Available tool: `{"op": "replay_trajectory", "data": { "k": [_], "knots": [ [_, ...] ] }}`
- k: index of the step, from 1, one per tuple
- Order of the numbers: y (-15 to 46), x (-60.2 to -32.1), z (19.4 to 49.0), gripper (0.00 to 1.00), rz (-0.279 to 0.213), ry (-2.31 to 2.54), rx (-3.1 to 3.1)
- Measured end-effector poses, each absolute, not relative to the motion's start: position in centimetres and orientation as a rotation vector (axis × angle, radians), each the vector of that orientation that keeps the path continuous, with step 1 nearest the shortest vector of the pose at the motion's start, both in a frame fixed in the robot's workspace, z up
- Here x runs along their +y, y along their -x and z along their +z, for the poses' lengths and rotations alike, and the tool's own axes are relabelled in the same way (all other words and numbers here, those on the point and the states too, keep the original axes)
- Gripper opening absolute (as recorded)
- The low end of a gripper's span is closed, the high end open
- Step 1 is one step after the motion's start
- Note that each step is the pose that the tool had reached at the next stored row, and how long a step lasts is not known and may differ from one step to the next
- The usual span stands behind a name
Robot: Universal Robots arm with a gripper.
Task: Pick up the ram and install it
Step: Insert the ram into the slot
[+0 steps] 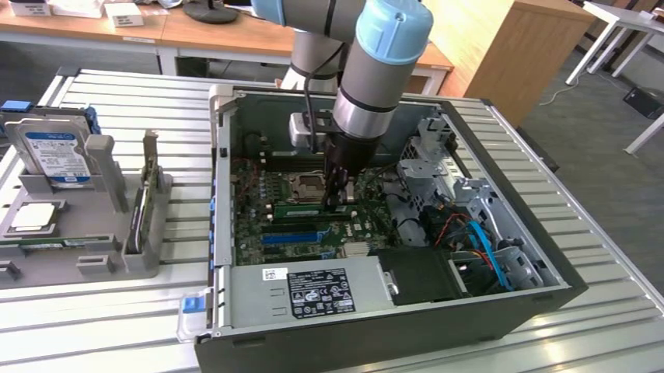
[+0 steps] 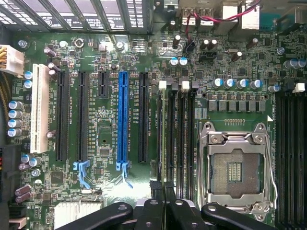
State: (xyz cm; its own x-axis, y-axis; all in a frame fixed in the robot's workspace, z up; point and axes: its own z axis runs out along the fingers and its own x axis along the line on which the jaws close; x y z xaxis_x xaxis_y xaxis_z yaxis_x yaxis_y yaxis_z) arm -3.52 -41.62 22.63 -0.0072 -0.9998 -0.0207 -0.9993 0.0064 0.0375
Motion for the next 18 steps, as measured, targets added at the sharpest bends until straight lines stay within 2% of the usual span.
{"op": "replay_trajectory", "data": {
  "k": [12, 13, 14, 15, 16, 17, 18],
  "knots": [
    [3.52, -41.62, 22.22, 0.13, -0.064, -2.205, -2.220],
    [3.52, -41.62, 22.22, 0.18, -0.064, -2.205, -2.220],
    [3.52, -41.62, 22.22, 0.18, -0.064, -2.205, -2.220],
    [3.52, -41.62, 22.22, 0.25, -0.064, -2.205, -2.220],
    [3.52, -41.62, 22.21, 0.25, -0.064, -2.205, -2.220],
    [3.52, -41.62, 22.22, 0.31, -0.064, -2.205, -2.220],
    [3.52, -41.62, 22.22, 0.31, -0.064, -2.205, -2.220]
  ]
}}
